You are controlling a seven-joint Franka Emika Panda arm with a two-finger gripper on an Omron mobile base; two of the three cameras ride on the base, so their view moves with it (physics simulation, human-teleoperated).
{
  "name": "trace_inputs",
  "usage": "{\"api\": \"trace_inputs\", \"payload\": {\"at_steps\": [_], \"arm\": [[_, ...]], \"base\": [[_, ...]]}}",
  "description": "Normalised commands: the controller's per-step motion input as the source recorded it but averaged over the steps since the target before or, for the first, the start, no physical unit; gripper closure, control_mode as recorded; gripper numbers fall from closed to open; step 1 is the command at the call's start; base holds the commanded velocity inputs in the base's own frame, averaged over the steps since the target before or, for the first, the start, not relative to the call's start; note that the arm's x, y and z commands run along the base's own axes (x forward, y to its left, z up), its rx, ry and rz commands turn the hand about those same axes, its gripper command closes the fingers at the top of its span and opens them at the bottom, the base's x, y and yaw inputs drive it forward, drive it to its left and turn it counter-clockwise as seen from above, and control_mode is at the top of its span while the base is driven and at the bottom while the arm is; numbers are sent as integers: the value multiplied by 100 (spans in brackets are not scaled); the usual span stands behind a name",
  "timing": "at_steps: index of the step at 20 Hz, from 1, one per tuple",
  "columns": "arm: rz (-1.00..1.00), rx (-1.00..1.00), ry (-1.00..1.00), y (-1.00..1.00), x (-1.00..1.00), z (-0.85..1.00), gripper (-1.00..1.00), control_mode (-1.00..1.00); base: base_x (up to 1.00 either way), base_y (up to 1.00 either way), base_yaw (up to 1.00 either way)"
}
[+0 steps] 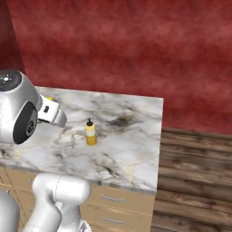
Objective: Move the mayonnaise and mustard from the cabinet to the dining counter.
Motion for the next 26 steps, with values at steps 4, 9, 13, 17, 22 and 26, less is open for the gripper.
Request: {"api": "trace_inputs", "payload": {"at_steps": [4,9,13,17,22,26], "arm": [[-1,0,0,-16,-32,15,-100,-100],[-1,0,0,-3,-5,0,-100,-100],[0,0,0,0,0,0,-100,-100],[0,0,0,0,0,0,-100,100],[0,0,0,0,0,0,-100,100],[0,0,0,0,0,0,-100,100]], "base": [[0,0,0],[0,0,0],[0,0,0],[-16,-9,-9],[-47,-46,-50],[-41,-59,-70]]}}
